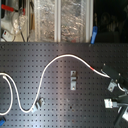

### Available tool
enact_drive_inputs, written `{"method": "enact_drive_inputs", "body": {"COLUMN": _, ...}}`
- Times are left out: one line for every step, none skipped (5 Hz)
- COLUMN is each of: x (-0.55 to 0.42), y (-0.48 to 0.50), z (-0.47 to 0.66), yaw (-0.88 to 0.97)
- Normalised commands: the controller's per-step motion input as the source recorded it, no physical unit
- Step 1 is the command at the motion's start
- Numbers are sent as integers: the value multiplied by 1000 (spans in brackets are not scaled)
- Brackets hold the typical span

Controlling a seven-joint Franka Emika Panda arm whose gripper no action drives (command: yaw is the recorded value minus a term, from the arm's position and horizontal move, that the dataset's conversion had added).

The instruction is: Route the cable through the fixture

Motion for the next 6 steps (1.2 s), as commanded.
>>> {"method": "enact_drive_inputs", "body": {"x": -560, "y": 27, "z": 4, "yaw": 291}}
{"method": "enact_drive_inputs", "body": {"x": -710, "y": 64, "z": 6, "yaw": 406}}
{"method": "enact_drive_inputs", "body": {"x": -139, "y": 106, "z": 2, "yaw": 137}}
{"method": "enact_drive_inputs", "body": {"x": -10, "y": 6, "z": 0, "yaw": 0}}
{"method": "enact_drive_inputs", "body": {"x": -313, "y": -321, "z": 6, "yaw": 0}}
{"method": "enact_drive_inputs", "body": {"x": -6, "y": -22, "z": 0, "yaw": 0}}
